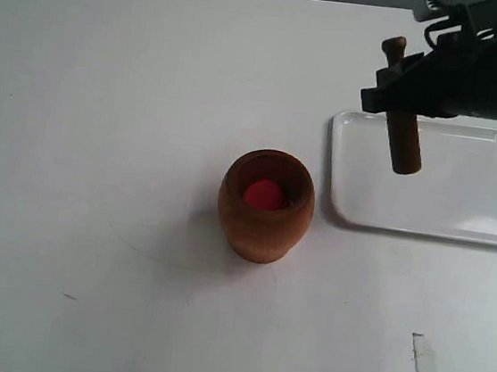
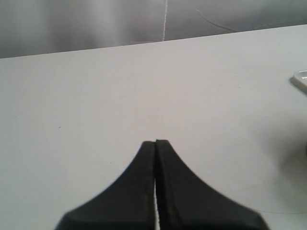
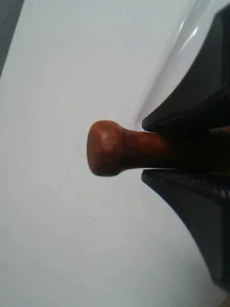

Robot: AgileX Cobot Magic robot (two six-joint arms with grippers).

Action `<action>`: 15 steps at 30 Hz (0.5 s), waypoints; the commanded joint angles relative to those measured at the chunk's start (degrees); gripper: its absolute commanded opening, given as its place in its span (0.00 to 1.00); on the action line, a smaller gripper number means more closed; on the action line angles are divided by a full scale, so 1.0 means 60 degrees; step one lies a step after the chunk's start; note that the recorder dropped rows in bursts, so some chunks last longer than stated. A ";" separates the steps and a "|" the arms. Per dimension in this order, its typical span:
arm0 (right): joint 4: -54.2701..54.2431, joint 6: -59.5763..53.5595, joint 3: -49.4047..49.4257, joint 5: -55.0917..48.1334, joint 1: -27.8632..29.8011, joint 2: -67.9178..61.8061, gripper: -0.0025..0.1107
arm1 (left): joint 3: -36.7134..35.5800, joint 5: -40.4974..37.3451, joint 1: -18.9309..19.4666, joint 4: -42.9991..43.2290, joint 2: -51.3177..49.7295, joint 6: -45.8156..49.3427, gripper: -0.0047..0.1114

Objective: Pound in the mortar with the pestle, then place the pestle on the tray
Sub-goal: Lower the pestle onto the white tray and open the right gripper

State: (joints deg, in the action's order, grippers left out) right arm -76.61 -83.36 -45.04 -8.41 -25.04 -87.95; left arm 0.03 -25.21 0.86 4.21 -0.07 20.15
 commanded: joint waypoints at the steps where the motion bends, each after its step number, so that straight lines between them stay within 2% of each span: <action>1: 0.0435 0.0330 -0.0075 -0.0422 0.0086 -0.0620 0.02 | -0.0005 0.0029 -0.0074 -0.0070 0.0012 -0.0078 0.04; 6: 0.0435 0.0393 -0.0075 -0.0513 0.0086 -0.1554 0.02 | -0.0005 0.0029 -0.0074 -0.0070 0.0012 -0.0078 0.04; 15: 0.0435 0.0411 -0.0075 0.0537 0.0086 -0.2749 0.02 | -0.0005 0.0029 -0.0074 -0.0070 0.0012 -0.0078 0.04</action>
State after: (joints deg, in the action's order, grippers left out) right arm -74.47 -80.98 -45.18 -6.36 -25.04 -103.47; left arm 0.03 -25.21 0.86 4.21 -0.07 20.15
